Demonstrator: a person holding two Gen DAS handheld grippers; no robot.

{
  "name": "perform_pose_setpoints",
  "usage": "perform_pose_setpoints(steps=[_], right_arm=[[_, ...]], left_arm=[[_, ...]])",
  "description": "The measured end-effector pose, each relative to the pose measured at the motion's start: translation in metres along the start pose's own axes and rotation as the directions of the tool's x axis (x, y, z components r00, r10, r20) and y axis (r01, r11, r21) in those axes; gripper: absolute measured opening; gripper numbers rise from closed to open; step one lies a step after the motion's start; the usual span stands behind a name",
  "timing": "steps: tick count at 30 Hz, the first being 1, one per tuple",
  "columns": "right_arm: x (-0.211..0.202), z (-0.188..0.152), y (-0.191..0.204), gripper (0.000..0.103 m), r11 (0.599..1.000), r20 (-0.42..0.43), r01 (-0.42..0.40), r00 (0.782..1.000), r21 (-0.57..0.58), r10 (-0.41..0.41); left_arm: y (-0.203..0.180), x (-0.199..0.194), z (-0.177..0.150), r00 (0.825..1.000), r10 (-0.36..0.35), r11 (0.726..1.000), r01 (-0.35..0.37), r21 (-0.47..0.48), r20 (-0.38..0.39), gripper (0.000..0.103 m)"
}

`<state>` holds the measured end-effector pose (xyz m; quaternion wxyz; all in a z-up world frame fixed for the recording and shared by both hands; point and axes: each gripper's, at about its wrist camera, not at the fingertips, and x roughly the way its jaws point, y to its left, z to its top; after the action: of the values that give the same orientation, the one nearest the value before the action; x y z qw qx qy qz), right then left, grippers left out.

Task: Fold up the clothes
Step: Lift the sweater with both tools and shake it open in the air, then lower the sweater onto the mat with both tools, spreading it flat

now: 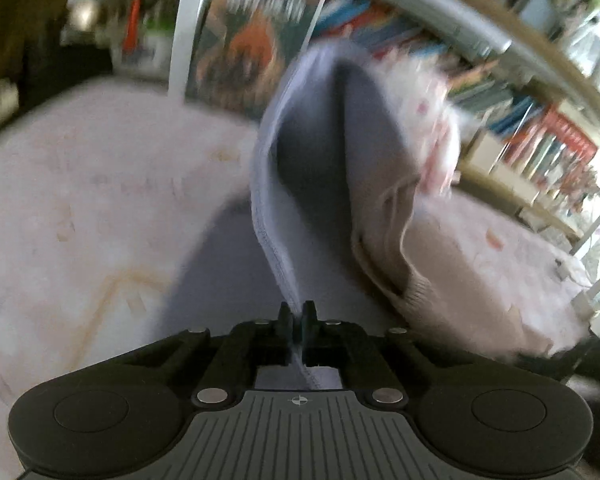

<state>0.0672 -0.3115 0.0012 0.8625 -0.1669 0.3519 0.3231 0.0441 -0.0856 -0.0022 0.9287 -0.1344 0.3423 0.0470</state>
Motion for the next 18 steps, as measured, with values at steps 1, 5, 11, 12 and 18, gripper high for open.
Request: perform_pose_setpoints(steps=[1, 5, 11, 12, 18], right_arm=[[-0.005, 0.003, -0.009, 0.009, 0.999, 0.018, 0.035, 0.999, 0.01, -0.035], [-0.015, 0.02, -0.055, 0.009, 0.987, 0.06, 0.154, 0.986, 0.054, -0.157], [0.016, 0.041, -0.113, 0.009, 0.956, 0.05, 0.291, 0.955, 0.016, -0.292], [0.024, 0.044, -0.122, 0.009, 0.951, 0.044, 0.309, 0.95, 0.012, -0.309], [0.07, 0.06, -0.152, 0.009, 0.916, 0.002, 0.402, 0.916, 0.003, -0.402]], left_arm=[[0.002, -0.009, 0.009, 0.999, 0.015, 0.999, -0.016, 0.043, 0.042, 0.002], [0.012, -0.03, 0.046, 0.979, 0.101, 0.974, -0.134, 0.185, 0.179, 0.002], [0.026, -0.003, 0.103, 0.912, 0.291, 0.836, -0.389, 0.387, 0.289, 0.003], [0.029, 0.007, 0.109, 0.898, 0.326, 0.808, -0.427, 0.407, 0.295, 0.005], [0.037, 0.045, 0.12, 0.807, 0.516, 0.678, -0.59, 0.438, 0.287, 0.016]])
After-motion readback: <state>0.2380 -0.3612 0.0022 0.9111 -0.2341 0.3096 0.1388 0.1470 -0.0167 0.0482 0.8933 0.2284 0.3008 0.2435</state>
